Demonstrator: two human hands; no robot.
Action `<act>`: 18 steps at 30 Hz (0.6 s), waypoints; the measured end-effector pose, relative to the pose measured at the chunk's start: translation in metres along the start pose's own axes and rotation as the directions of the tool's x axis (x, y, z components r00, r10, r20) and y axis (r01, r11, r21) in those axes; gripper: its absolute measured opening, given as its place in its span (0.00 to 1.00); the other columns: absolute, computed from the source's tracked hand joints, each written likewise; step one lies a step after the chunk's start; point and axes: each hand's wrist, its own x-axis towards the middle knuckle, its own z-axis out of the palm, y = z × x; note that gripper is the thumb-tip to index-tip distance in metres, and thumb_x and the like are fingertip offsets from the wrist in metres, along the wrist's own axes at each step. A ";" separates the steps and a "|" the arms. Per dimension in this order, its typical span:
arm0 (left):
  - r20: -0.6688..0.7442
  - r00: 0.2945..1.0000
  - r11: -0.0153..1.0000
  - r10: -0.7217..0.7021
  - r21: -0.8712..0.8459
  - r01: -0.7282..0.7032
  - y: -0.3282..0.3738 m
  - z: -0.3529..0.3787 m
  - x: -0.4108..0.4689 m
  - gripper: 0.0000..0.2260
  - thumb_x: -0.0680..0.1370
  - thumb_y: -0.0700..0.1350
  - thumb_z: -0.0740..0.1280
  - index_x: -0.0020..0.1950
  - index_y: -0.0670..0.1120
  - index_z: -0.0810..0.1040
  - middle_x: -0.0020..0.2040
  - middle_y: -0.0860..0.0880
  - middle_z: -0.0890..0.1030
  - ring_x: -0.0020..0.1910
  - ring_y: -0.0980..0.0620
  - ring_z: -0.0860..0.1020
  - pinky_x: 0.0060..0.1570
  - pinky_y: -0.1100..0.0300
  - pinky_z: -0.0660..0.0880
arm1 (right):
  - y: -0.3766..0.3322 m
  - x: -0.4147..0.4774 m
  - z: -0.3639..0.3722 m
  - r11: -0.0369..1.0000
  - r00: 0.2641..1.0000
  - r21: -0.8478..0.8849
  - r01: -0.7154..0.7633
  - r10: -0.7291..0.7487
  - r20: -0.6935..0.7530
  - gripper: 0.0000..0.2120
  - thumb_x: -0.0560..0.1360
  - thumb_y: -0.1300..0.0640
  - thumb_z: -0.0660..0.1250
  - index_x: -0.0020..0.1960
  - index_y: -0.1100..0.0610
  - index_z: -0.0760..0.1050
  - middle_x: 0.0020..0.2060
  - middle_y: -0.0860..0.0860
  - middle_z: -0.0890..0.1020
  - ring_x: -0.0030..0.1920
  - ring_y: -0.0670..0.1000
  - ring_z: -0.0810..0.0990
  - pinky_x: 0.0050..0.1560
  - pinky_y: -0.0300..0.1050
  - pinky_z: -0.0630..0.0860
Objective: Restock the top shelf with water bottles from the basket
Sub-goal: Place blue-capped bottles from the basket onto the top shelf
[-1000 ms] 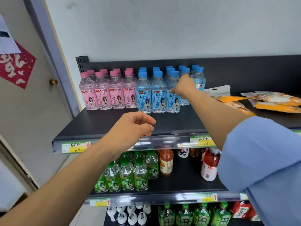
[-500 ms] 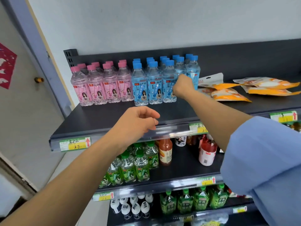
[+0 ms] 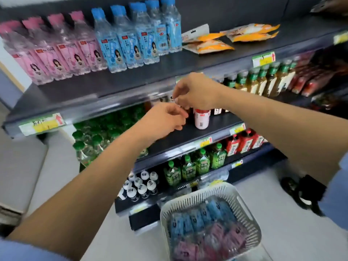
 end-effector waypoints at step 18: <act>0.041 0.853 0.854 -0.521 0.049 0.519 -0.170 0.189 -0.091 0.05 0.76 0.36 0.64 0.43 0.42 0.78 0.43 0.48 0.80 0.42 0.53 0.79 0.51 0.57 0.77 | 0.167 -0.162 0.203 0.944 0.761 -0.180 -0.275 0.328 0.559 0.12 0.77 0.59 0.63 0.57 0.63 0.78 0.54 0.60 0.81 0.56 0.59 0.79 0.50 0.46 0.73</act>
